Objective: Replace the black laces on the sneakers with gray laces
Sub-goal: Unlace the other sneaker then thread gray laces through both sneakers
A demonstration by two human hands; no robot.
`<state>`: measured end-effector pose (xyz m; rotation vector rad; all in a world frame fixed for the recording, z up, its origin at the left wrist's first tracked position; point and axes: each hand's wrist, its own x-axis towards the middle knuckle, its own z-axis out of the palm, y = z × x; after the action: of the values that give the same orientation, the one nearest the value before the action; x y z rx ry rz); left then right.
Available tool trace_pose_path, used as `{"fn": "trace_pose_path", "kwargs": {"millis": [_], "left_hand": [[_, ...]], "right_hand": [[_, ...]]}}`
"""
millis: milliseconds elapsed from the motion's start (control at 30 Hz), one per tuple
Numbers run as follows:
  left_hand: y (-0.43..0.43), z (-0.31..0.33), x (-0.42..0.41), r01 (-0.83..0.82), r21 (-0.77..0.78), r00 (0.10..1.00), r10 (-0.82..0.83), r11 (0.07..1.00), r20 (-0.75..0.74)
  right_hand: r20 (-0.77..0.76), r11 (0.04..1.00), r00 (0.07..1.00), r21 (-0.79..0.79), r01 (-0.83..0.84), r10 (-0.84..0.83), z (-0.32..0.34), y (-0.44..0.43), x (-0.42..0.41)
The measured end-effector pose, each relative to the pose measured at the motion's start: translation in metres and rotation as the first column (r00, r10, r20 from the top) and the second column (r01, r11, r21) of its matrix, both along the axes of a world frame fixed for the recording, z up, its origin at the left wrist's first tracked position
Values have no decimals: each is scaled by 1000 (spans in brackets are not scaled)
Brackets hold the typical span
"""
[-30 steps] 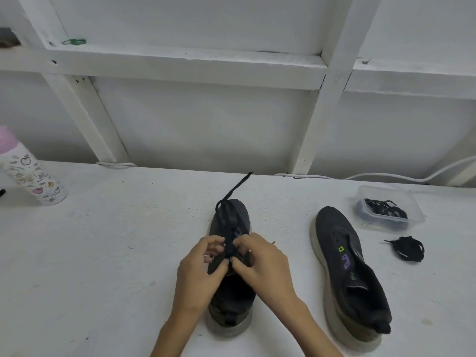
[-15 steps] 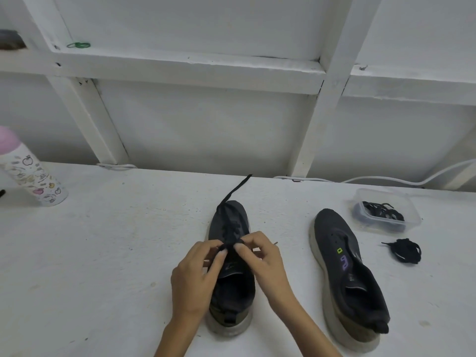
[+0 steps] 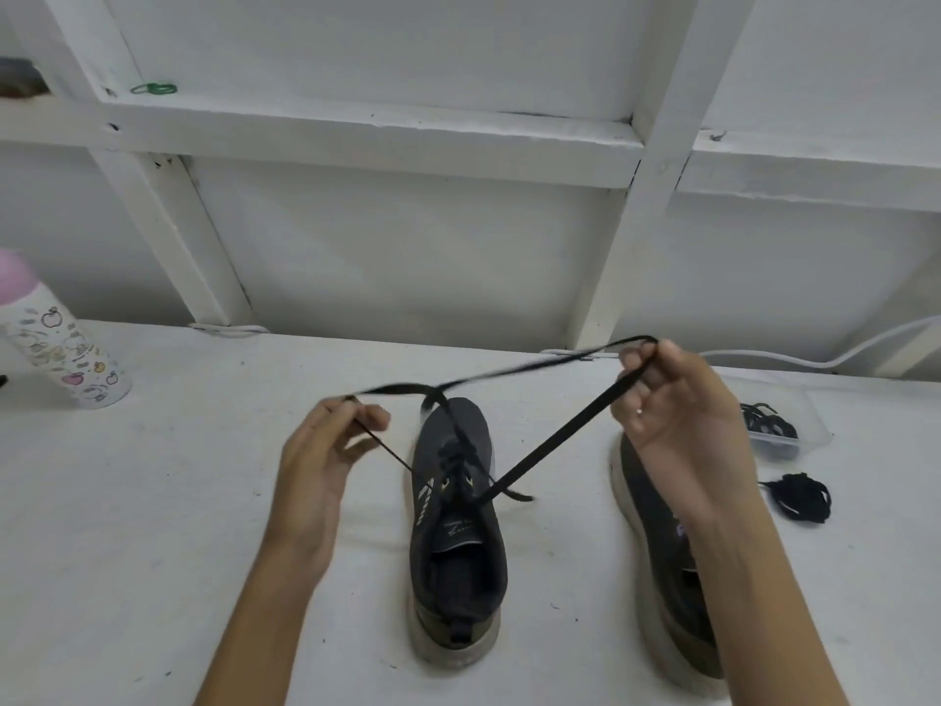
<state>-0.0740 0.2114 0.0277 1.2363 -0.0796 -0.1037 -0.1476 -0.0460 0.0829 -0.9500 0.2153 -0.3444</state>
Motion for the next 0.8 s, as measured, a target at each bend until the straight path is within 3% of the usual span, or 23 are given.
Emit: {"fn": "trace_pose_path", "kwargs": {"millis": [67,133,200,267,333,367,400,433,467,533,600,700,800], "left_hand": [[10,7,11,-65,-102,998,62,993,-29],[20,8,18,-154,-109,987,148,982,-58],[25,1,21,-236,20,971,237,972,-43],[25,-12,20,-259,168,964,267,951,-23],[24,-31,14,-241,277,964,262,930,-42],[22,-41,9,-241,335,960,274,911,-55],[21,-48,1,-253,391,953,299,885,-60],[18,-53,-8,-273,432,945,323,859,-45],[15,-57,-17,-294,454,944,331,841,-1],[7,-62,-37,-277,464,960,256,841,109],[-5,-65,-54,-149,448,988,114,881,104],[-21,-71,-69,48,430,998,-62,902,19],[-29,-78,-70,108,517,989,-143,849,28]], "right_hand": [[-14,999,999,-1,39,-39,1,-7,0],[-25,998,998,-13,64,-64,-3,-13,2],[-63,994,994,-64,85,-89,-13,-14,6],[-184,960,974,-269,81,-134,-30,-14,11],[-330,793,921,-608,-39,-208,-55,-13,13],[-369,627,895,-766,-140,-252,-66,-11,13],[-379,456,879,-862,-221,-289,-75,-8,11],[-368,345,883,-902,-261,-293,-81,-2,10],[-360,304,899,-910,-281,-249,-84,5,8],[-384,341,923,-873,-350,-36,-86,25,7],[-416,392,896,-806,-443,158,-87,44,8],[-439,460,885,-761,-457,153,-88,53,12],[-528,457,827,-698,-551,191,-84,51,14]]}}
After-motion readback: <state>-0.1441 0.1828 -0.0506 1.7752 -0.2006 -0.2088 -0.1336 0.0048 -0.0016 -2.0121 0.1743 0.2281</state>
